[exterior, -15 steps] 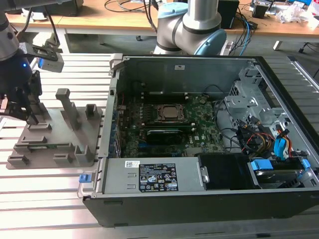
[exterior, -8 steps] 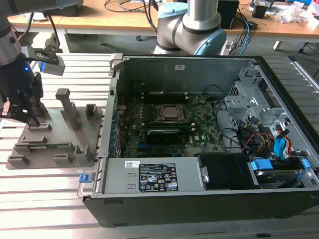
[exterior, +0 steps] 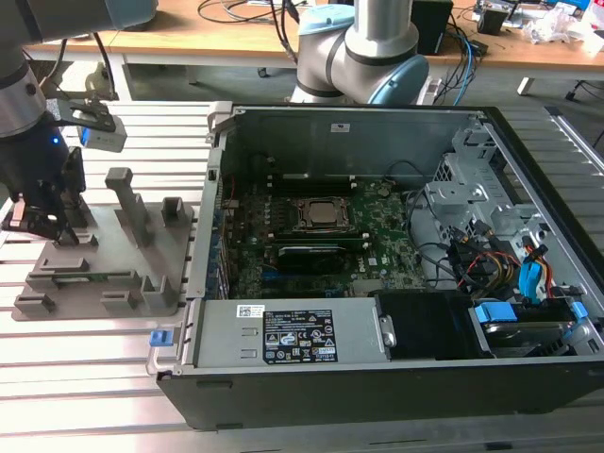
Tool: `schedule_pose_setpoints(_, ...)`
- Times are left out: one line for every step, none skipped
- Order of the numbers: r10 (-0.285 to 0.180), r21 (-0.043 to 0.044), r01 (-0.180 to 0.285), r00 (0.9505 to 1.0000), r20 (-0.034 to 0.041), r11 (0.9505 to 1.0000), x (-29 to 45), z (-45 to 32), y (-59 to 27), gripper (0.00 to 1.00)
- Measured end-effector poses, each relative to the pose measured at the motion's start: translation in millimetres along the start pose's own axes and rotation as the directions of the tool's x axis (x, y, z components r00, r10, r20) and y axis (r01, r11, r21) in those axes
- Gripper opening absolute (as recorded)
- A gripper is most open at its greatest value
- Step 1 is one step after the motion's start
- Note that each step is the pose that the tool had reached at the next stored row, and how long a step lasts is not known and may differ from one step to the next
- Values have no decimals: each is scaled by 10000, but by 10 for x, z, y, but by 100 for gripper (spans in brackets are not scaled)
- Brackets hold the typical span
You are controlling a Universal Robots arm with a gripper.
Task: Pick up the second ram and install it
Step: 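Pick up the second ram and move it above second insertion slot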
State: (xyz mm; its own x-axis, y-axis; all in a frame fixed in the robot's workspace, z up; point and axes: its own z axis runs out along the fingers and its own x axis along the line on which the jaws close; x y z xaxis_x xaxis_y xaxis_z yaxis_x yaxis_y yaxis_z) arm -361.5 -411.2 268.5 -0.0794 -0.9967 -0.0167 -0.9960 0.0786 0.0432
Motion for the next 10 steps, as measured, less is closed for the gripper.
schedule_pose_setpoints(0,0,0,10000,0,10000,0,10,-1,36)
schedule_pose_setpoints(0,0,0,10000,0,10000,0,16,-1,36)
schedule_pose_setpoints(0,0,0,10000,0,10000,1,31,-1,36)
schedule_pose_setpoints(0,0,0,10000,0,10000,1,43,-2,36)
schedule_pose_setpoints(0,0,0,10000,0,10000,1,53,-2,36)
schedule_pose_setpoints(0,0,0,10000,1,10000,1,64,-3,36)
schedule_pose_setpoints(0,0,0,10000,0,10000,1,76,-3,36)
schedule_pose_setpoints(0,-1,0,10000,0,10000,1,85,-3,36)
schedule_pose_setpoints(1,-2,-1,10000,-1,10000,3,92,-3,36)
schedule_pose_setpoints(2,0,-2,10000,0,10000,7,97,-4,36)
